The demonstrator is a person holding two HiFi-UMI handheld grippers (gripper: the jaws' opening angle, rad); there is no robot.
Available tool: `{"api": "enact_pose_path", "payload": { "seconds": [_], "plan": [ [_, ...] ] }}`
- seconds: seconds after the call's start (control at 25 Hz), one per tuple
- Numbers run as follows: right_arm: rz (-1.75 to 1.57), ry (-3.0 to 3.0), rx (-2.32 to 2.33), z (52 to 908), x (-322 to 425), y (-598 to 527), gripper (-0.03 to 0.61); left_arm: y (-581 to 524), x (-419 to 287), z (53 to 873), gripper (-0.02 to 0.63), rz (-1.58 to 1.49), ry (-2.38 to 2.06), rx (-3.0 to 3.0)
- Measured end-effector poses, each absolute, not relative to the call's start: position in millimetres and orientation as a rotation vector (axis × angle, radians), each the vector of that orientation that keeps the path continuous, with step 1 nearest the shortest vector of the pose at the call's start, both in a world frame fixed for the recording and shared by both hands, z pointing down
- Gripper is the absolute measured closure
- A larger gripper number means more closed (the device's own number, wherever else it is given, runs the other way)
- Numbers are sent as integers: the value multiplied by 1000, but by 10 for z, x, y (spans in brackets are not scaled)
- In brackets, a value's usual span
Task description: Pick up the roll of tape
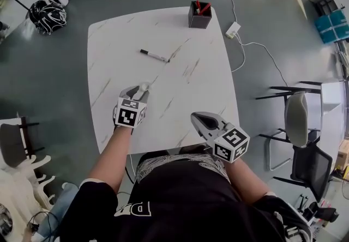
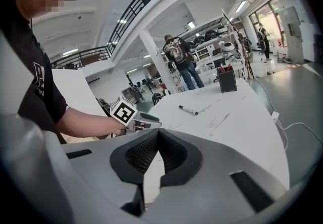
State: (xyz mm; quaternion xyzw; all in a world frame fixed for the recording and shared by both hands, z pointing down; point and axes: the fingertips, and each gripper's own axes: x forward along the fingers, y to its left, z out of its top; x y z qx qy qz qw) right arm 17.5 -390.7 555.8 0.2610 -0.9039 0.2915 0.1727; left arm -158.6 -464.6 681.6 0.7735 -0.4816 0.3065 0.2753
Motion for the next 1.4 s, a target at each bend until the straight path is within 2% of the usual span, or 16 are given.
{"api": "enact_pose_path", "payload": {
  "seconds": [0.12, 0.52, 1.04, 1.4],
  "plan": [
    [846, -2550, 745, 5623, 230, -3944, 574, -4740, -1577, 6980, 426, 850, -1280, 2053],
    [866, -2543, 754, 5641, 305, -4042, 574, -4829, -1531, 7302, 400, 923, -1230, 1985],
    [896, -2547, 776, 5662, 376, -4116, 575, -4849, -1508, 7429, 405, 957, -1236, 1962],
    [884, -2562, 791, 5597, 366, -4043, 575, -4854, -1507, 7179, 406, 925, -1257, 2012]
  ]
}}
